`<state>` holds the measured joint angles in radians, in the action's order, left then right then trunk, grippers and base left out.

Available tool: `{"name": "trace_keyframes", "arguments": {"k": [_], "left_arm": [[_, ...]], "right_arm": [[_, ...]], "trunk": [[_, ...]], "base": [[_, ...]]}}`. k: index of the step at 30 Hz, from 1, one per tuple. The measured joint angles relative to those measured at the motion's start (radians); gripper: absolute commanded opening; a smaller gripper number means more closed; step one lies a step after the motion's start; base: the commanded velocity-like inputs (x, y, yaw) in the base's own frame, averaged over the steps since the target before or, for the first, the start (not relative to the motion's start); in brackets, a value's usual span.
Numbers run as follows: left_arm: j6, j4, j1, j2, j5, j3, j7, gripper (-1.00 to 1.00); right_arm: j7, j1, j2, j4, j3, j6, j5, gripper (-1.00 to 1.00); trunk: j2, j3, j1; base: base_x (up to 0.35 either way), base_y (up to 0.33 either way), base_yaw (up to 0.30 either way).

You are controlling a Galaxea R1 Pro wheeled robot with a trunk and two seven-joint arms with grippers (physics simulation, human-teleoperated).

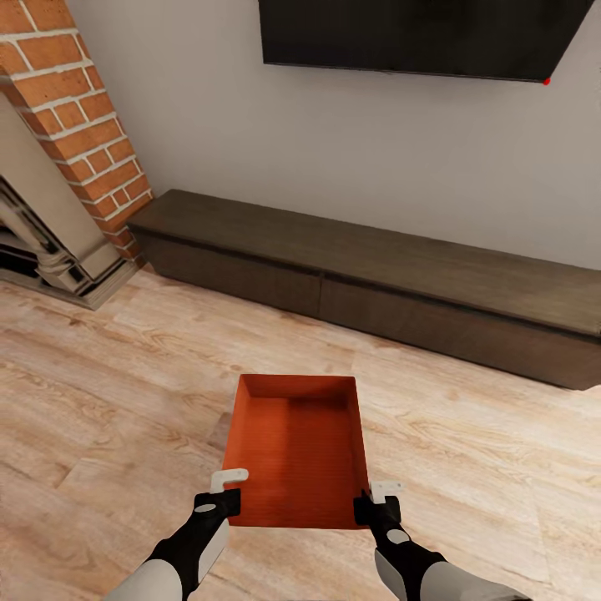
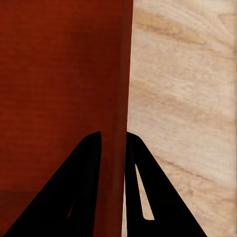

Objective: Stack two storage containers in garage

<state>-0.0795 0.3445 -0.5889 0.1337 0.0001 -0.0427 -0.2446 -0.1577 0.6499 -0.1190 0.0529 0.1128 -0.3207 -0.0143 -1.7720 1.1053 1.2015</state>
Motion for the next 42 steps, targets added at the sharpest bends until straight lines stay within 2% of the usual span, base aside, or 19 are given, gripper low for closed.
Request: {"name": "trace_keyframes", "arguments": {"k": [5,42], "left_arm": [[-0.001,0.001,-0.001,-0.002,-0.004,0.001,-0.001,-1.0],[-0.002,0.002,-0.001,-0.001,-0.005,0.001,0.0,-1.0]], "right_arm": [[-0.007,0.0,-0.004,-0.005,0.022,-0.008,-0.029,-1.0],[-0.004,0.0,-0.003,-0.005,0.016,-0.007,-0.023,-1.0]], "trunk": [[0.035,-0.016,-0.019],[0.294,-0.132,-0.161]], "base": [[0.0,0.0,0.0],[0.0,0.0,0.0]]}}
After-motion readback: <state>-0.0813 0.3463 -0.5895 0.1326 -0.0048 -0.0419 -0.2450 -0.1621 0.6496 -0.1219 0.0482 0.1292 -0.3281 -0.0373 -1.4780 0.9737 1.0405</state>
